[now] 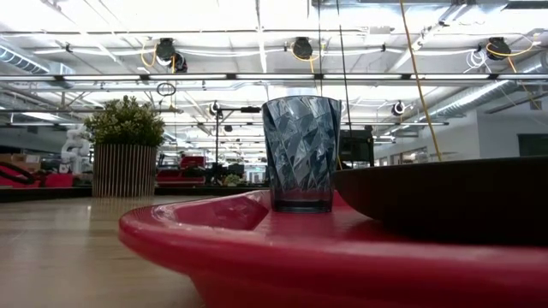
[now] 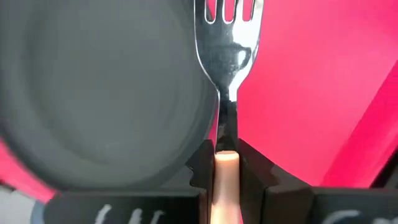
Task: Pick and place plate/cup/fork/spoon on tray
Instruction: Put the black plate on the tray, then put the orange fork on the tray to the right of the plate, then put the blue spoon on the tray to the right of the orange fork
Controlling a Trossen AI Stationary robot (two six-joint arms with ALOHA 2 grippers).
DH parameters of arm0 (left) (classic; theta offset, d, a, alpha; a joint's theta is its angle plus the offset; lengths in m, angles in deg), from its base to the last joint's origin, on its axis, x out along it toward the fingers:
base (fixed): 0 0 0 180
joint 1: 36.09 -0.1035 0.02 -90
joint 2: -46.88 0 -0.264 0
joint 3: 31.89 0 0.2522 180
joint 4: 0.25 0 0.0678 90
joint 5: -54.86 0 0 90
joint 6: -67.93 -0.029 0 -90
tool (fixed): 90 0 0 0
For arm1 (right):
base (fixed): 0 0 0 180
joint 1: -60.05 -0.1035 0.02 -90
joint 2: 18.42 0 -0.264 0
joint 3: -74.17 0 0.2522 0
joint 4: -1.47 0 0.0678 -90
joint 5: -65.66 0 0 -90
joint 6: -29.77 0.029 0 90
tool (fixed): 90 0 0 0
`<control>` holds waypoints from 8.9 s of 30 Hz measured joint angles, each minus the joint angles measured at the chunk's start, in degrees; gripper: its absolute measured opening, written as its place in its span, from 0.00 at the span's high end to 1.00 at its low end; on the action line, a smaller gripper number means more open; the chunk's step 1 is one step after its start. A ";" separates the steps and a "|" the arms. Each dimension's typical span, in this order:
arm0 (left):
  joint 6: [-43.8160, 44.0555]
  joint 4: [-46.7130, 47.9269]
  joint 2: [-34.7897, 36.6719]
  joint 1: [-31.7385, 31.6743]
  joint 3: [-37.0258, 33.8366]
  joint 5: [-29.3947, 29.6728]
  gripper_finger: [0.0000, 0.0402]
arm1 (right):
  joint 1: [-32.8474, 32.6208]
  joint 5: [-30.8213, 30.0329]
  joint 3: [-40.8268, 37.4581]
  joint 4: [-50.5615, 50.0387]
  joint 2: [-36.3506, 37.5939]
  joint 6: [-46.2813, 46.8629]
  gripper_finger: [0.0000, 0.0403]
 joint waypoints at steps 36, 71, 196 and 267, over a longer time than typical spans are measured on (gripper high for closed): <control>-10.36 -0.87 1.99 -3.51 0.02 -5.14 0.41 | 6.67 14.72 -0.12 6.42 -18.54 4.52 0.93; -8.28 2.07 1.95 -4.10 0.02 -5.19 0.41 | 2.23 21.81 -0.16 6.14 -10.70 0.43 0.78; -36.46 23.72 -30.49 -53.70 20.38 -31.15 0.53 | 11.03 -36.22 -11.57 17.09 7.34 -88.77 0.78; -46.84 19.87 -33.75 -54.88 20.33 -34.93 0.64 | 11.06 -33.78 -11.50 18.59 7.34 -92.21 0.78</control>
